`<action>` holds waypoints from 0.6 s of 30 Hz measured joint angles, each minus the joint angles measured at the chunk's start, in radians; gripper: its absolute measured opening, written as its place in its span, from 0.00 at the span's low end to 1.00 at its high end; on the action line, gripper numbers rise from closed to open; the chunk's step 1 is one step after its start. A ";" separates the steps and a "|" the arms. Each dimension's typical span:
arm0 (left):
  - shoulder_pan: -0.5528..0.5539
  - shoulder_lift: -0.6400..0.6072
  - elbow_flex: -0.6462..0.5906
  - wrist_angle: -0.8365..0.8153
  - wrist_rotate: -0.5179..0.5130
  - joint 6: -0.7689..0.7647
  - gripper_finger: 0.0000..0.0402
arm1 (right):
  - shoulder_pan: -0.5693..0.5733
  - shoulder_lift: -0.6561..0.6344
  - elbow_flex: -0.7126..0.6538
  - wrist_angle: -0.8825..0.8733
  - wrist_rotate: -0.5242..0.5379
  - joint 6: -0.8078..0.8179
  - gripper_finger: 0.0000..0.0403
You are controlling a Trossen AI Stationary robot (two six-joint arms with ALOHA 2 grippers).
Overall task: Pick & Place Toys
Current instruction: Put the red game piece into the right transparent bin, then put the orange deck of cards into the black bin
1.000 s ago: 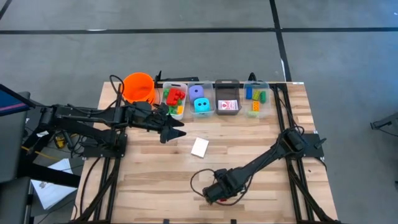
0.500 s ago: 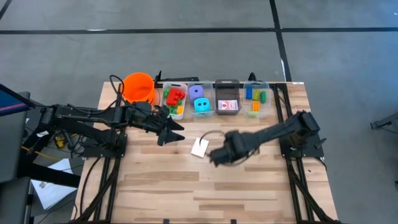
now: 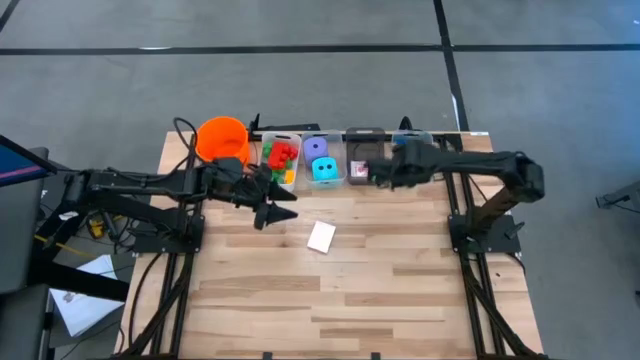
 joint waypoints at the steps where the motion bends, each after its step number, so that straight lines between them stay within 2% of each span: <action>1: 0.011 0.000 0.000 0.003 0.000 0.001 0.85 | -0.041 -0.019 -0.028 0.029 0.000 -0.037 0.31; 9: 0.116 0.000 0.000 0.000 -0.002 -0.001 0.85 | -0.303 -0.119 -0.179 0.261 -0.012 -0.302 0.42; 13: 0.131 0.000 0.000 -0.001 -0.004 -0.002 0.85 | -0.363 -0.112 -0.188 0.314 0.024 -0.333 0.49; 18: 0.128 0.000 0.000 -0.006 -0.001 -0.002 0.85 | -0.382 -0.109 -0.187 0.425 0.028 -0.426 0.61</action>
